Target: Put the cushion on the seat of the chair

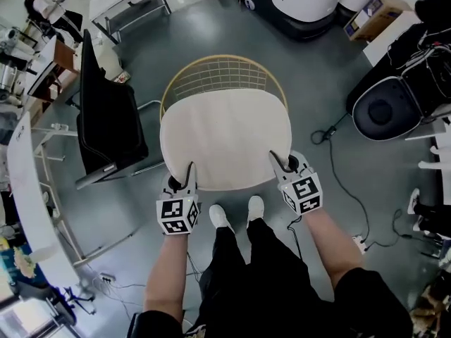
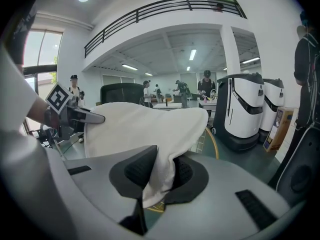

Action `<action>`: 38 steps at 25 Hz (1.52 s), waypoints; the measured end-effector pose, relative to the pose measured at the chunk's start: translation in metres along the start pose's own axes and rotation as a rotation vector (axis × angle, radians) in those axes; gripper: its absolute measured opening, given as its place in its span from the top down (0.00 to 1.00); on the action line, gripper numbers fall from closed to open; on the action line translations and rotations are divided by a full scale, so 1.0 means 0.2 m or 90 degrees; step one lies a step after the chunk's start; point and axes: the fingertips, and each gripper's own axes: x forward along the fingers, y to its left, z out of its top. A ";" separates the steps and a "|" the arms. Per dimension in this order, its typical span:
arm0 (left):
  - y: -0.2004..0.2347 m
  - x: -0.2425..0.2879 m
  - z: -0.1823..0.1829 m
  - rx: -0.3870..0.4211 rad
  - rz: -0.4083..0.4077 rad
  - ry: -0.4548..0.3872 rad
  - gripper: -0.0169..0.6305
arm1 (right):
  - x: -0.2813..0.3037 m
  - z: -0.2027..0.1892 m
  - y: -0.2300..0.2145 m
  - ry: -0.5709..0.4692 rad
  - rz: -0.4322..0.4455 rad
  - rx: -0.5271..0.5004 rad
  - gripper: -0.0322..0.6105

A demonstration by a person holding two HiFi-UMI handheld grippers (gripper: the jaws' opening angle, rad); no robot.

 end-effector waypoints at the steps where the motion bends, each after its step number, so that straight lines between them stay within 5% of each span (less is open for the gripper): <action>1: 0.02 0.04 -0.03 0.000 -0.004 0.005 0.81 | 0.04 -0.03 0.00 0.005 -0.003 0.001 0.86; 23: 0.35 0.87 -0.88 -0.017 -0.026 0.114 0.80 | 0.88 -0.86 -0.15 0.113 -0.043 0.016 0.86; 38: 0.45 1.03 -1.15 0.001 -0.004 0.182 0.75 | 1.11 -1.21 -0.15 0.211 -0.092 0.029 0.86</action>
